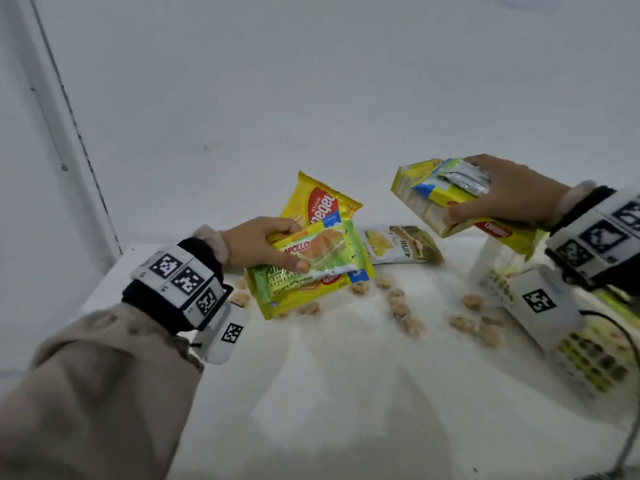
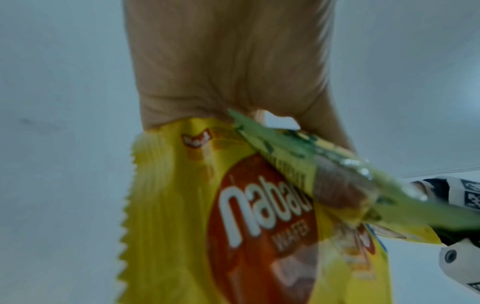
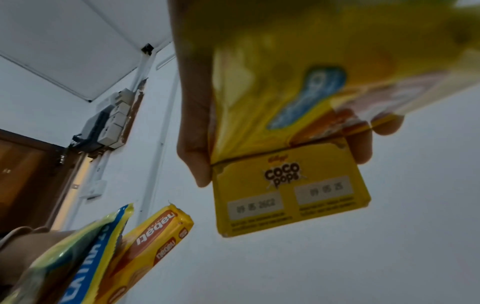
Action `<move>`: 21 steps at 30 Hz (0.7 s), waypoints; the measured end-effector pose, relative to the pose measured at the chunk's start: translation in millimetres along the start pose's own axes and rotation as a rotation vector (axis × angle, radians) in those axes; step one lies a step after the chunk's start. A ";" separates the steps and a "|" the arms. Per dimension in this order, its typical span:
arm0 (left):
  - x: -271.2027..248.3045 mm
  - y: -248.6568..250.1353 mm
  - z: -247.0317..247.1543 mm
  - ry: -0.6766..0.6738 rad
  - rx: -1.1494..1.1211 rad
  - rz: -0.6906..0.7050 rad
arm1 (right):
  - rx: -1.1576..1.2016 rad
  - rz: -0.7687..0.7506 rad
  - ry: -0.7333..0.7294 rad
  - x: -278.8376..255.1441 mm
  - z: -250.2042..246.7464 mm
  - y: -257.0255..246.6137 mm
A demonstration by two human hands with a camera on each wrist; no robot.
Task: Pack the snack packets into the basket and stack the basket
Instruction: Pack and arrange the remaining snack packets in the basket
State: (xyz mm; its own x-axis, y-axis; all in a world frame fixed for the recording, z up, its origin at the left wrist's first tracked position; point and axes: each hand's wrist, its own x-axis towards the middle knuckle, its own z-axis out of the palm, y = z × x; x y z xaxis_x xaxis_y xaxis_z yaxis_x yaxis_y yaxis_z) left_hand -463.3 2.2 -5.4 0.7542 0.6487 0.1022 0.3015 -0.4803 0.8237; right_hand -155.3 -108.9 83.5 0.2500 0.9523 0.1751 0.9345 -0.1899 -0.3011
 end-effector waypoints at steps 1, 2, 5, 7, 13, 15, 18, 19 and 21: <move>9.0 9.7 11.6 -0.002 0.001 0.024 | -0.016 0.021 0.004 -8.2 -6.9 15.5; 18.0 20.0 23.7 -0.002 0.008 0.043 | -0.033 0.042 0.001 -16.5 -13.3 31.3; 43.5 50.3 62.3 -0.029 0.036 0.061 | -0.089 0.110 -0.042 -42.0 -30.3 74.5; 59.8 69.0 90.5 -0.049 0.062 0.058 | -0.119 0.149 -0.078 -57.5 -38.8 103.8; 99.3 112.3 167.0 -0.078 0.105 0.112 | -0.196 0.193 -0.121 -92.1 -49.8 178.3; 110.3 124.6 189.3 -0.072 0.079 0.138 | -0.154 0.195 -0.112 -96.9 -51.1 197.8; 127.9 141.1 215.8 -0.051 0.039 0.151 | -0.120 0.186 -0.043 -98.8 -58.1 221.9; 134.6 145.6 222.1 -0.037 0.034 0.150 | -0.124 0.182 -0.010 -98.1 -60.6 229.4; 147.4 154.3 231.7 -0.020 0.040 0.140 | -0.151 0.161 0.045 -97.4 -65.1 243.4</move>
State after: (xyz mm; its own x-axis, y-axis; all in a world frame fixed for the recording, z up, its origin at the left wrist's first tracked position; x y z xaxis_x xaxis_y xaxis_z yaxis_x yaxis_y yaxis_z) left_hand -170.5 -113.1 7.5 0.8019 0.5621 0.2027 0.2153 -0.5883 0.7795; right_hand 64.3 -263.5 54.2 0.4070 0.8958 0.1787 0.9081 -0.3757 -0.1851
